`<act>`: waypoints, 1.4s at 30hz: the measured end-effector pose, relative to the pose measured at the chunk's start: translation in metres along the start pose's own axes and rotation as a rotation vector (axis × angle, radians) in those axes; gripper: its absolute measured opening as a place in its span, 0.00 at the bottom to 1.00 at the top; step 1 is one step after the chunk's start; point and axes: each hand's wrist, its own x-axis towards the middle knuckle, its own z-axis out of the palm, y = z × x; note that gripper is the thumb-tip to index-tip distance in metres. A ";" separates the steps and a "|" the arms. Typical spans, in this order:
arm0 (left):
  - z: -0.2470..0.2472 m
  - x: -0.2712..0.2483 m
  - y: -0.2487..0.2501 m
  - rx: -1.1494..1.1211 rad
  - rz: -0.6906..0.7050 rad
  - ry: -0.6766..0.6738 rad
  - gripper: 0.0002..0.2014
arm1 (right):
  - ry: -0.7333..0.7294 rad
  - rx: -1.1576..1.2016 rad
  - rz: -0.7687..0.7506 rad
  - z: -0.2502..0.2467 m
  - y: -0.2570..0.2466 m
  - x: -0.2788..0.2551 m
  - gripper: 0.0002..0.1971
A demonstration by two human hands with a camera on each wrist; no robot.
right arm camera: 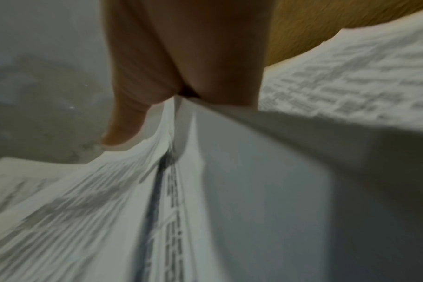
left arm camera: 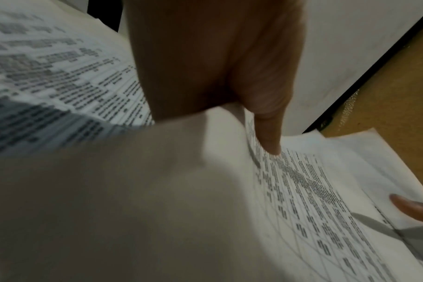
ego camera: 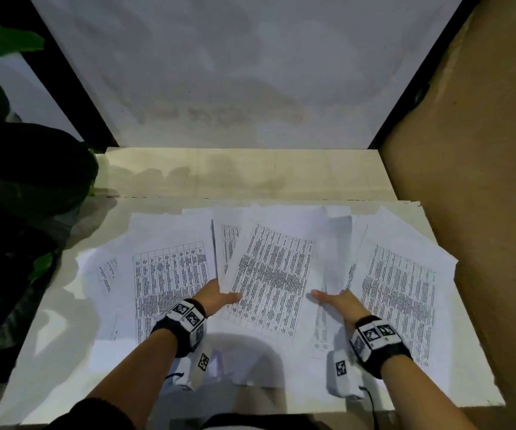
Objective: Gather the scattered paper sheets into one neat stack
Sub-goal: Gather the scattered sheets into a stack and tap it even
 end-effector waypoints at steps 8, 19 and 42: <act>0.000 -0.007 0.011 -0.154 0.080 -0.010 0.30 | 0.056 -0.009 -0.132 -0.006 -0.007 -0.003 0.37; 0.003 -0.017 0.044 -0.454 0.138 -0.008 0.31 | 0.080 -0.023 -0.267 -0.019 -0.028 -0.028 0.52; -0.015 -0.036 0.087 -0.849 0.306 0.006 0.46 | 0.225 0.321 -0.590 -0.070 -0.058 -0.086 0.31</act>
